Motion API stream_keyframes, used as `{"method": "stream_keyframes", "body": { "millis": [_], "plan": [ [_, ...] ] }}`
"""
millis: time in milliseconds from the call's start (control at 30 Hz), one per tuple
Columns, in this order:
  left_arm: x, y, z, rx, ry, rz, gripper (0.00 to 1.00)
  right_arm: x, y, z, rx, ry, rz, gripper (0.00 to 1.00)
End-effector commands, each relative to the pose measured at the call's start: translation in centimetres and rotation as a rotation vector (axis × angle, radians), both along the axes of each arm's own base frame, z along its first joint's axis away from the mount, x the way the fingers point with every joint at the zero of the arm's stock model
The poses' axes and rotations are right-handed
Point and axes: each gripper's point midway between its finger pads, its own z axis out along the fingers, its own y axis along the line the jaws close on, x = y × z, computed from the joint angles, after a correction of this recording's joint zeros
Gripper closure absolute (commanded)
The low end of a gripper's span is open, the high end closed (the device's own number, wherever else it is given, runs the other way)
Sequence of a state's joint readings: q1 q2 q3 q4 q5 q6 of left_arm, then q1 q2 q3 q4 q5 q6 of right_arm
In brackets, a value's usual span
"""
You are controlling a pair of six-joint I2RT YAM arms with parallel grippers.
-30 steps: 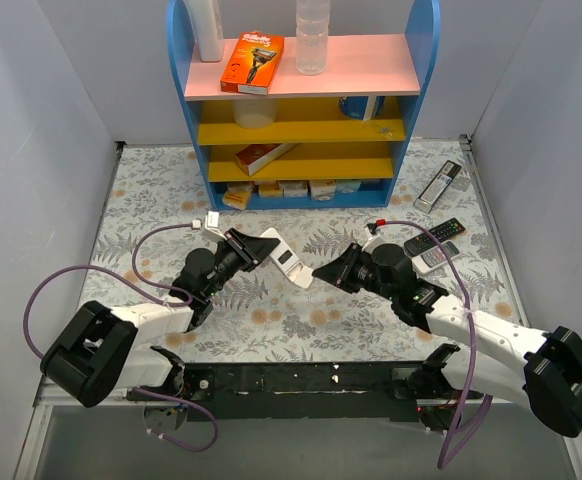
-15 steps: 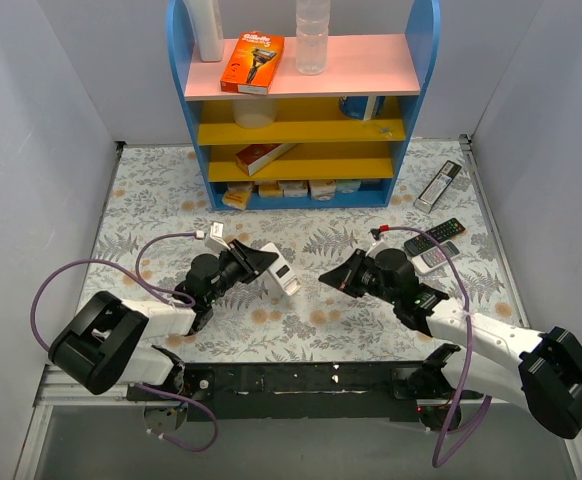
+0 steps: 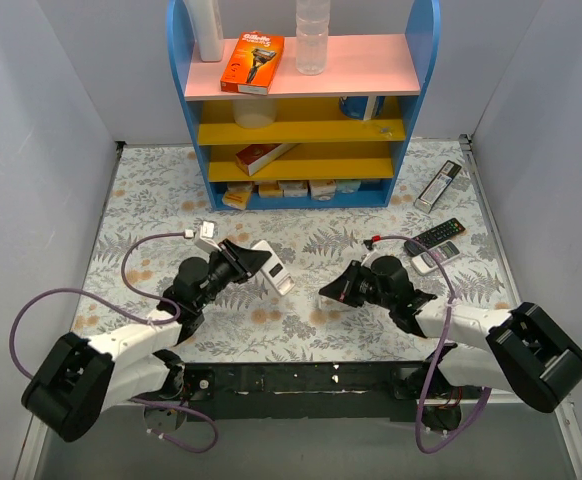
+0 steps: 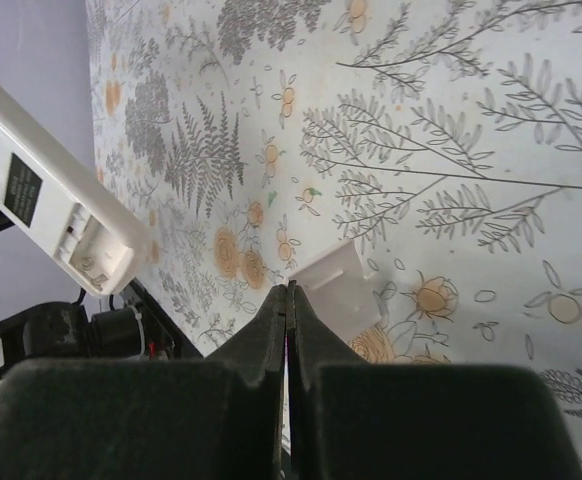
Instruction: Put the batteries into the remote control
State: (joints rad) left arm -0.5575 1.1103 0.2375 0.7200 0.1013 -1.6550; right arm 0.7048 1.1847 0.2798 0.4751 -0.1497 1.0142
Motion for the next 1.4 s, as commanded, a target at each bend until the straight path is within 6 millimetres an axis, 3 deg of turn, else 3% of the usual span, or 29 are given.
{"method": "stream_keyframes", "body": {
  "millis": [0, 33, 333, 700, 1033, 1267, 1333, 1367],
  "plan": [
    [-0.8, 1.4, 1.6, 0.019, -0.042, 0.028, 1.0, 0.8, 2.7, 4.4, 0.145, -0.163, 0.114, 0.99],
    [-1.0, 1.6, 2.0, 0.016, -0.049, 0.031, 1.0, 0.9, 3.3, 5.7, 0.186, -0.202, 0.139, 0.99],
    [-2.5, 2.6, 4.4, -0.011, -0.088, 0.034, 1.0, -0.1, 4.8, 4.9, 0.29, -0.201, 0.239, 0.99],
    [-2.9, 2.5, 5.0, -0.018, -0.095, 0.019, 1.0, -1.1, 2.2, 0.3, 0.261, -0.129, 0.245, 0.99],
    [-2.8, 2.1, 5.0, -0.018, -0.092, 0.005, 1.0, -2.1, -0.1, -1.0, 0.31, -0.084, 0.213, 0.99],
    [-2.8, 2.2, 4.9, -0.008, -0.093, 0.004, 0.99, -2.2, -0.8, -1.8, 0.242, -0.094, 0.223, 0.71],
    [-2.8, 2.2, 4.9, -0.004, -0.092, 0.001, 0.98, -1.9, -1.1, -3.5, 0.15, -0.065, 0.235, 0.63],
    [-2.9, 2.2, 4.8, -0.004, -0.092, 0.001, 0.98, -1.5, -1.1, -2.8, 0.13, -0.101, 0.238, 0.6]
  ]
}}
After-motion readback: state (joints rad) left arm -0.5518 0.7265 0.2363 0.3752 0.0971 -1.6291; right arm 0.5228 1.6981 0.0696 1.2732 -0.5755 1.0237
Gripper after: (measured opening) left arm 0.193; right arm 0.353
